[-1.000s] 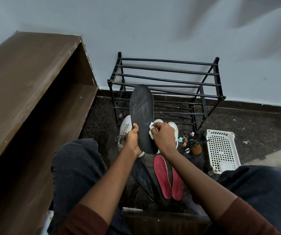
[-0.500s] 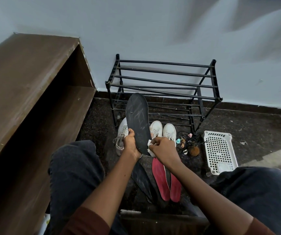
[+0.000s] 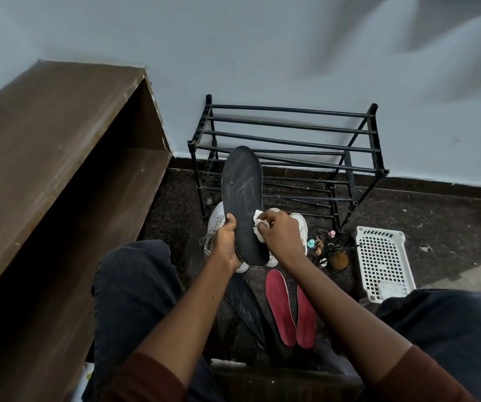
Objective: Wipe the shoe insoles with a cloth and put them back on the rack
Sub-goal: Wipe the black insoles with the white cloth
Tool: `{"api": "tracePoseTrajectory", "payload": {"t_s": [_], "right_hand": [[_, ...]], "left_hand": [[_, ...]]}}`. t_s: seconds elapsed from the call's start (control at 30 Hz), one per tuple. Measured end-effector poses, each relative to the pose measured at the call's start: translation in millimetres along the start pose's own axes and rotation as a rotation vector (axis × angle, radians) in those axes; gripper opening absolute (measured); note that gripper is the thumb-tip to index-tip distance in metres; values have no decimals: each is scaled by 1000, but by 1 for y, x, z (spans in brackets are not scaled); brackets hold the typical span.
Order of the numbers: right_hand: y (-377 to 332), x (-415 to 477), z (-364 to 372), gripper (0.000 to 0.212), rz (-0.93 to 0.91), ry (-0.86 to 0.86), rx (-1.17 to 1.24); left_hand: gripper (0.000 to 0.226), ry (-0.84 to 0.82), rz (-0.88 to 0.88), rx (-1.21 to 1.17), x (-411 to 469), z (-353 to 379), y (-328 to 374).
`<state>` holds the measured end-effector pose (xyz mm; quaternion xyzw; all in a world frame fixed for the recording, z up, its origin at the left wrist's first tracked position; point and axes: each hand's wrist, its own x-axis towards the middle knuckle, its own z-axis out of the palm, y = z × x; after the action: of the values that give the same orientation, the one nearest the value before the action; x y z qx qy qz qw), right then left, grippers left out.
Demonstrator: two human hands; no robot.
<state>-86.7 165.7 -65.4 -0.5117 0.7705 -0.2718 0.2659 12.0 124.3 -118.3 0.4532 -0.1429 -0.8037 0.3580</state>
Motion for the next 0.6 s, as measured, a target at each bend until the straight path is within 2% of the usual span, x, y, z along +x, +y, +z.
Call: {"api": "tracePoseTrajectory", "payload": {"t_s": [0.23,0.4,0.43,0.5,0.53,0.6], "right_hand": [[10,-30,-4,13,80,-175,6],[3,-21,-31,12,103,-387,15],[0,-19,-35,11,96,-353,58],[-6,-14,-36,12,51,-172,130],[-8,-11,-33,12,-6,-80,94],[-9,-7,-19,21,-145,-2,-69]], "left_hand": [[54,65,34,0,7,-5,-2],[59,22,-3,-54,5,-8,2],[59,9,-10,-50,5,-9,4],[58,-20,-28,-11,5,-9,6],[57,-45,-35,1,4,-9,7],[59,-92,-48,-4,0,-6,7]]}}
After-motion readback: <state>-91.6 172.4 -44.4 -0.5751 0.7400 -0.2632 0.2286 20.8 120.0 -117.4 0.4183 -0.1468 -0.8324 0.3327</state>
